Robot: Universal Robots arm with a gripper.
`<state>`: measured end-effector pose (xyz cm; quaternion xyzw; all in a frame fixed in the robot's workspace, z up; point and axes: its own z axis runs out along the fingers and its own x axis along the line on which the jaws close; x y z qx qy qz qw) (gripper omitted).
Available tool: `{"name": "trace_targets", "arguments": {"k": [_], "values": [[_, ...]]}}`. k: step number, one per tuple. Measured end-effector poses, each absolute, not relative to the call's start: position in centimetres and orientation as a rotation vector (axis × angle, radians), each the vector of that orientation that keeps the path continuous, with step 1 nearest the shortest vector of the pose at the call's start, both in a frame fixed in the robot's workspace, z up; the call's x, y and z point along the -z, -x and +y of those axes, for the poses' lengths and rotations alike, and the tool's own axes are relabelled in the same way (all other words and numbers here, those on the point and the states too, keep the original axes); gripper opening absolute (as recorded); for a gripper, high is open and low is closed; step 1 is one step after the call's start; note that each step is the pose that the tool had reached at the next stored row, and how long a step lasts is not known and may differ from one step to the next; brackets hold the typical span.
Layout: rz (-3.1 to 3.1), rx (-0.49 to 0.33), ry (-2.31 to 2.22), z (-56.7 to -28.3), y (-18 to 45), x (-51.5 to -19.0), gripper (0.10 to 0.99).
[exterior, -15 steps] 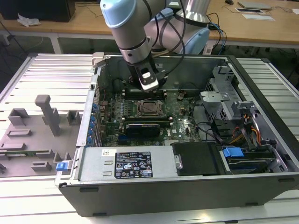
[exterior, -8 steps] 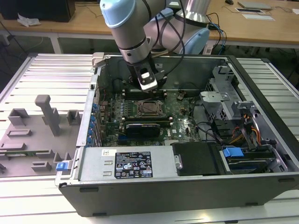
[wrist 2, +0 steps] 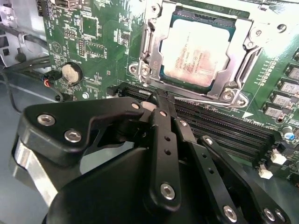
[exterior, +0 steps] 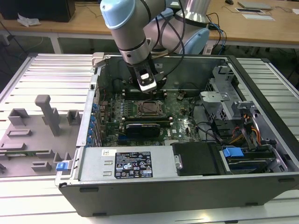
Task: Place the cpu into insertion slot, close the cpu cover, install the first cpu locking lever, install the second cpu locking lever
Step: 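Install the first cpu locking lever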
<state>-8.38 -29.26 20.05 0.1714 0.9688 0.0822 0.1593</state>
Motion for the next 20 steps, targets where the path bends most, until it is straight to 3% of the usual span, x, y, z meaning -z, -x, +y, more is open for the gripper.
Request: {"name": "trace_targets", "arguments": {"k": [20], "values": [[2.766,-0.221,-0.500,-28.88,8.17,-19.24,0.106]]}}
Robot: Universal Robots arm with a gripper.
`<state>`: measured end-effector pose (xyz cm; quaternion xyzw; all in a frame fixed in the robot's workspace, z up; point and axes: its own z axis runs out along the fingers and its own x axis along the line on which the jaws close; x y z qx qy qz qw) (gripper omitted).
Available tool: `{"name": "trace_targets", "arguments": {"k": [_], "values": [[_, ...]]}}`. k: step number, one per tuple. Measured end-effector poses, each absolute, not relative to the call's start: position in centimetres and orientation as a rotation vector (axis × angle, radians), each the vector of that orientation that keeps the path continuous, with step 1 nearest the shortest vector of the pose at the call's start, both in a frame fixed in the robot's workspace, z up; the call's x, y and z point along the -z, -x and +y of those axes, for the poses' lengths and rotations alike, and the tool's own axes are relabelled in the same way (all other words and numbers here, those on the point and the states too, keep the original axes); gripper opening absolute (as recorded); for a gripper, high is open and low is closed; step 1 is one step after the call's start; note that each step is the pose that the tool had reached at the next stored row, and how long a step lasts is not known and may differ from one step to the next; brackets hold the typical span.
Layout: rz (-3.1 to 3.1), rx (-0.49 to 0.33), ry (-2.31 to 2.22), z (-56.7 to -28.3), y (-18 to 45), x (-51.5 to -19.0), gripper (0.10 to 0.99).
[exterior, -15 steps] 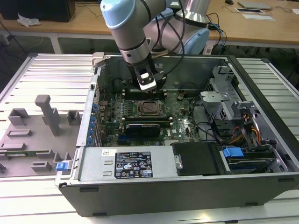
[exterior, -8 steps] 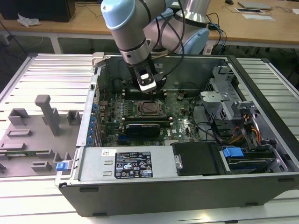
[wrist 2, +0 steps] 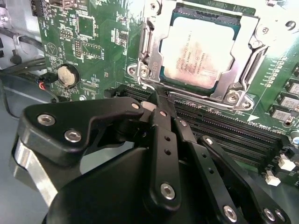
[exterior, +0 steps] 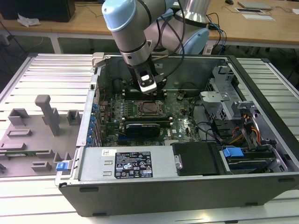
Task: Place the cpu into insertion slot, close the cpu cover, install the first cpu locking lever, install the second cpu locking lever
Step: 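Install the first cpu locking lever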
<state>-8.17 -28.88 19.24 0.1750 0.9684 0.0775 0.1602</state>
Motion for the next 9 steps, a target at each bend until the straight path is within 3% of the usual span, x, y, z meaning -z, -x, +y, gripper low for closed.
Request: {"name": "trace_targets", "arguments": {"k": [9], "values": [[2.765,-0.223,-0.503,-29.33,8.05,-19.17,0.106]]}}
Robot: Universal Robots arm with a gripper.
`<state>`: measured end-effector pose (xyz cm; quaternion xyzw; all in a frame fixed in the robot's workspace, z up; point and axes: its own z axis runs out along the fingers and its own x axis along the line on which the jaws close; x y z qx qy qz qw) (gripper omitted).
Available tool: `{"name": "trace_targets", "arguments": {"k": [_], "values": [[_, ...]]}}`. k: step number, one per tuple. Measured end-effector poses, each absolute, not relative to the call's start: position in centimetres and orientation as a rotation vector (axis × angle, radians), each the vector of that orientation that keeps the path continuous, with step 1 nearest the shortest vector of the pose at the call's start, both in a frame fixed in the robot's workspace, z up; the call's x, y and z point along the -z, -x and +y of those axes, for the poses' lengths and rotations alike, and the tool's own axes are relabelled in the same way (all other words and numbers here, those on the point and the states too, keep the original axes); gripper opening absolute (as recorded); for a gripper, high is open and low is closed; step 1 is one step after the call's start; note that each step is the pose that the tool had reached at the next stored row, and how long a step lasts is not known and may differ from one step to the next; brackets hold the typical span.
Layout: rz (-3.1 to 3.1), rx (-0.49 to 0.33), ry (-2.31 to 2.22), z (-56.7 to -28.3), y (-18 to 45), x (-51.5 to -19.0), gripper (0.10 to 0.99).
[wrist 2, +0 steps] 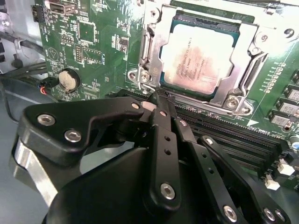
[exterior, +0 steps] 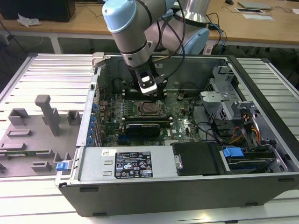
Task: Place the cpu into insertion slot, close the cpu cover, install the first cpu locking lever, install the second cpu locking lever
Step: 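Install the first cpu locking lever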
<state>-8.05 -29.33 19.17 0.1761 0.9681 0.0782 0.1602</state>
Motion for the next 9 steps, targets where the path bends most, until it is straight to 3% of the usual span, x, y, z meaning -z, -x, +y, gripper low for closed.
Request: {"name": "trace_targets", "arguments": {"k": [9], "values": [[2.766,-0.249,-0.508,-29.52,8.05,-19.17,0.106]]}}
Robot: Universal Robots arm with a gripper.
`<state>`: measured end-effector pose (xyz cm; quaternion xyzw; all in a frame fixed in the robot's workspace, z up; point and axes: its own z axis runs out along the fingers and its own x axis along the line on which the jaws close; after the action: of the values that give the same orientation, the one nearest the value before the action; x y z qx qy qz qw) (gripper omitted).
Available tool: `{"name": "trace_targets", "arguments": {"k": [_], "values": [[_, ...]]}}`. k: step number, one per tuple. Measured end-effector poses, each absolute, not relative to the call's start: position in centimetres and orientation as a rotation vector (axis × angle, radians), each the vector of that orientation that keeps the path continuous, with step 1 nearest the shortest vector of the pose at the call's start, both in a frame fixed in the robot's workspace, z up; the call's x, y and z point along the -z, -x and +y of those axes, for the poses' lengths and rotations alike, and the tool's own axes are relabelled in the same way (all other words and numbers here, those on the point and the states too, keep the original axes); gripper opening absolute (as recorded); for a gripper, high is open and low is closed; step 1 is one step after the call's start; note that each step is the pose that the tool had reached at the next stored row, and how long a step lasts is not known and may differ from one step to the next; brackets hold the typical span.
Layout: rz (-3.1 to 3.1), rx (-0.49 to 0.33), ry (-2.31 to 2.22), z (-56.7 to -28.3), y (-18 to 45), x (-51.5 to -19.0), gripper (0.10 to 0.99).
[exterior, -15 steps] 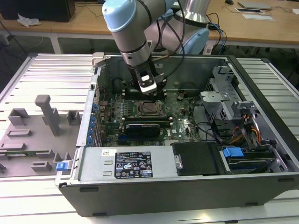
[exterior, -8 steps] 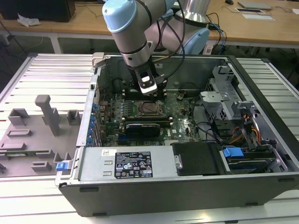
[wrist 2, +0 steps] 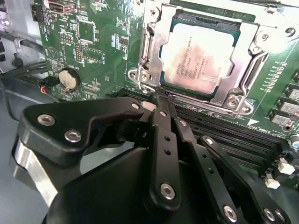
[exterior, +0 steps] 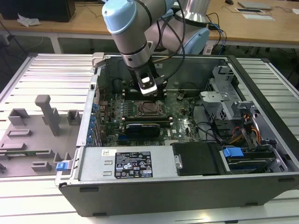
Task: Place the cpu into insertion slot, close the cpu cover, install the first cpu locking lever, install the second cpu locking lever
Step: 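Install the first cpu locking lever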
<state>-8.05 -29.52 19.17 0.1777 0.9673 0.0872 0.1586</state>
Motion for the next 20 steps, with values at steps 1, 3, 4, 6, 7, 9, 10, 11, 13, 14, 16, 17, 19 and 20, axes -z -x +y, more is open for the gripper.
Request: {"name": "trace_targets", "arguments": {"k": [1,3,4,6,7,9,10,11,13,14,16,17,19,20], "values": [[2.766,-0.250,-0.508,-29.52,8.05,-19.18,0.106],[2.766,-0.250,-0.508,-29.52,8.05,-19.24,0.106],[2.766,-0.249,-0.508,-29.53,8.05,-19.30,0.106],[2.766,-0.250,-0.508,-29.52,8.04,-19.34,0.106],[2.766,-0.250,-0.508,-29.53,8.04,-19.35,0.106],[2.766,-0.249,-0.508,-29.60,8.05,-19.36,0.106],[2.766,-0.249,-0.508,-29.65,8.05,-19.36,0.106],[2.766,-0.250,-0.508,-29.73,8.05,-19.35,0.106],[2.766,-0.252,-0.508,-29.85,8.05,-19.35,0.106],[2.766,-0.253,-0.509,-29.85,8.05,-19.35,0.106],[2.766,-0.258,-0.509,-29.86,8.05,-19.36,0.106],[2.766,-0.259,-0.509,-29.86,8.05,-19.36,0.106],[2.766,-0.259,-0.509,-29.86,8.05,-19.49,0.106],[2.766,-0.259,-0.510,-29.86,8.05,-19.61,0.106]]}}
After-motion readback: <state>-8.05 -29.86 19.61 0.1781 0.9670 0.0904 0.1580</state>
